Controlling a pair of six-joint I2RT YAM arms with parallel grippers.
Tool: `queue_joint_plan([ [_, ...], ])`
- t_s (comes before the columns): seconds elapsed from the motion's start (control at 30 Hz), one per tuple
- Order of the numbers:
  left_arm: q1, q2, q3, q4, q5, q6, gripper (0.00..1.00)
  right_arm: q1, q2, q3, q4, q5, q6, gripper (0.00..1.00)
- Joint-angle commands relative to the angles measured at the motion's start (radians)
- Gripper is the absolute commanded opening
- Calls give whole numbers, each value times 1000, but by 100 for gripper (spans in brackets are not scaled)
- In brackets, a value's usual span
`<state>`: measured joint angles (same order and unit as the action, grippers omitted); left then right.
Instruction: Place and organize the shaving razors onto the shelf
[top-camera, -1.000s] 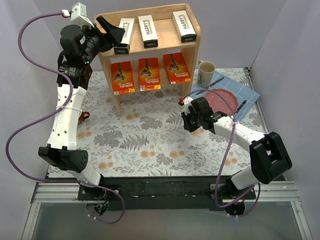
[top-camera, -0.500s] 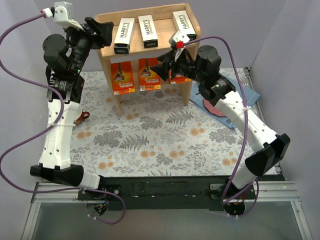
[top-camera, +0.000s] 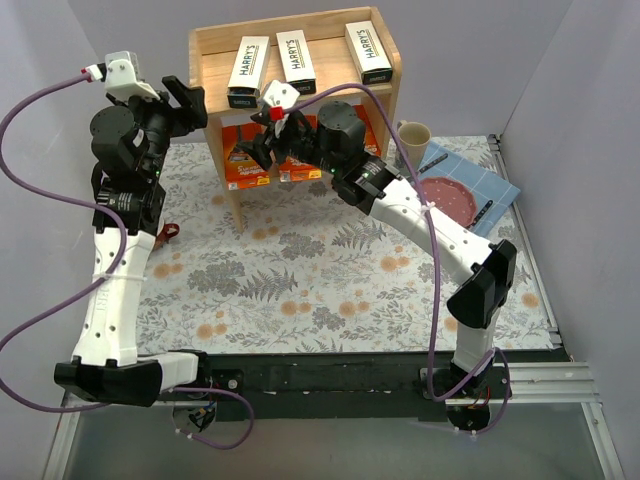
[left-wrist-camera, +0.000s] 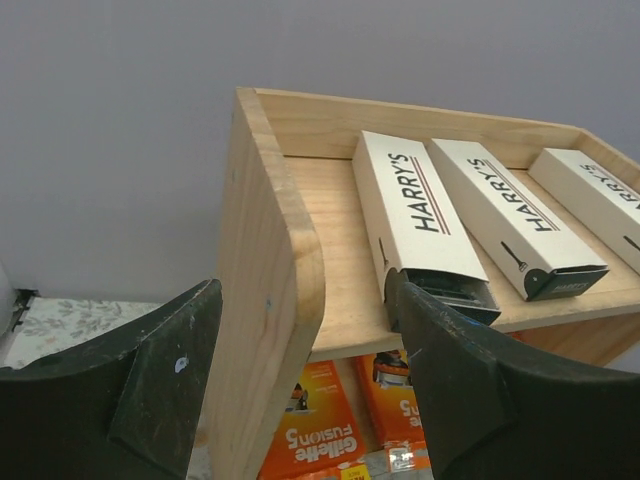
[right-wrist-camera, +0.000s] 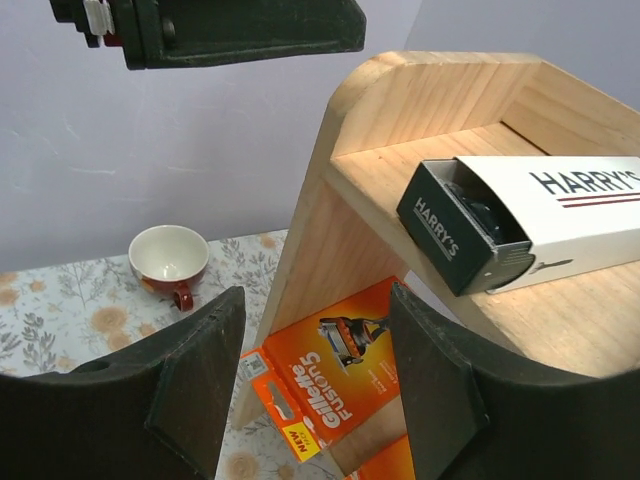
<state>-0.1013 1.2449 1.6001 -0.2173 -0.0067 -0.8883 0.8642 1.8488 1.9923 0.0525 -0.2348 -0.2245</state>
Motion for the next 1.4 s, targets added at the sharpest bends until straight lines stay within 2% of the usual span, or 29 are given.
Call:
queue_joint_plan([
  [0.0, 18, -81, -22, -24, -26, 23, 70, 33, -10, 60, 61, 133, -58, 67],
  [0.23, 26, -117, -77, -33, -29, 17, 70, 50, -28, 56, 61, 297, -116, 64],
  [0.5, 32, -121, -85, -34, -9, -11, 71, 53, -25, 28, 95, 379, -159, 64],
  [1.37, 48, -150, -115, -74, 65, -63, 72, 52, 124, 158, 176, 457, -139, 66],
])
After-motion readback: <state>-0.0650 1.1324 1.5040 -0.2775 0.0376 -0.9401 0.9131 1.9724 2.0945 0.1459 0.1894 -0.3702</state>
